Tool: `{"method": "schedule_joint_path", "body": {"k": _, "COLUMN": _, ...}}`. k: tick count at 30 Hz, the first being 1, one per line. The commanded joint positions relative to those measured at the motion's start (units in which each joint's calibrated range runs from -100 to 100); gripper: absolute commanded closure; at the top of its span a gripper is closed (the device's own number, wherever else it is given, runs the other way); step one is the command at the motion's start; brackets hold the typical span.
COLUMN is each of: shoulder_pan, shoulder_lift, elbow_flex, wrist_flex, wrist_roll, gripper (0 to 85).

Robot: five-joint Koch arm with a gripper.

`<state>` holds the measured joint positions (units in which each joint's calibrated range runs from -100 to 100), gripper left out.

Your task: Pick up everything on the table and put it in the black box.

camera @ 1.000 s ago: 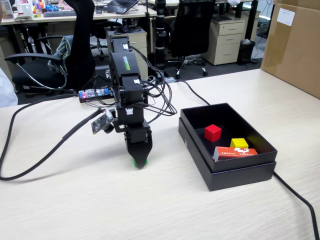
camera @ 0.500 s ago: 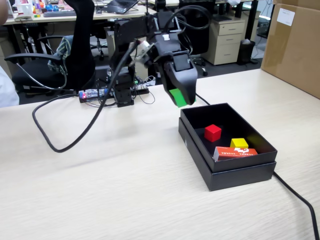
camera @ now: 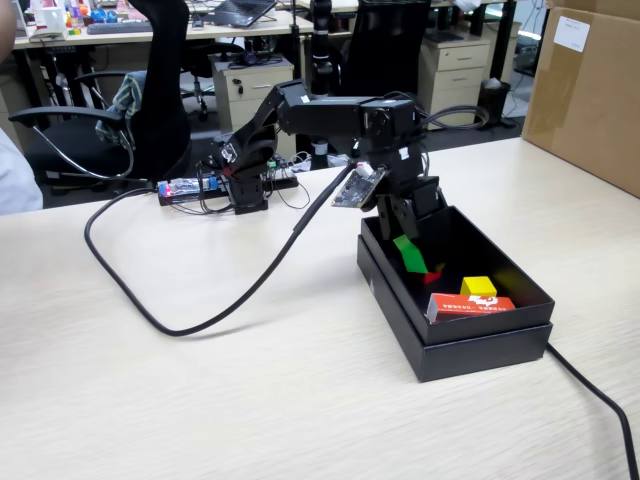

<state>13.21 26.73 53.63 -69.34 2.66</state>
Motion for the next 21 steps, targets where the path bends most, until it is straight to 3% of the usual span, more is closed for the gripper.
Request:
{"method": "schedule_joint_path", "body": {"k": 1, "shoulder_pan": 0.63, "shoulder_lift": -1.2, "elbow_flex": 2.13, "wrist_flex": -0.94, "wrist_roll": 0.88, "gripper": 84.6}}
{"method": "schedule_joint_path", "body": {"k": 6, "shoulder_pan": 0.93, "shoulder_lift": -0.63, "elbow_flex": -2.31, "wrist_flex": -1.03, "wrist_roll": 1.27, "gripper": 83.3}}
{"method": "schedule_joint_path", "body": {"k": 9, "shoulder_pan": 0.93, "shoulder_lift": -0.17, "elbow_flex": -5.4, "wrist_flex": -1.03, "wrist_roll": 1.17, "gripper": 60.6}}
{"method": "schedule_joint_path", "body": {"k": 15, "shoulder_pan": 0.83, "shoulder_lift": -1.09, "elbow_flex": -6.67, "wrist_flex": -1.12, "wrist_roll": 1.17, "gripper": 42.0}}
{"method": "schedule_joint_path", "body": {"k": 21, "shoulder_pan": 0.29, "shoulder_lift": -17.04, "elbow_flex": -5.58, "wrist_flex": -0.94, "wrist_roll": 1.17, "gripper": 41.4}}
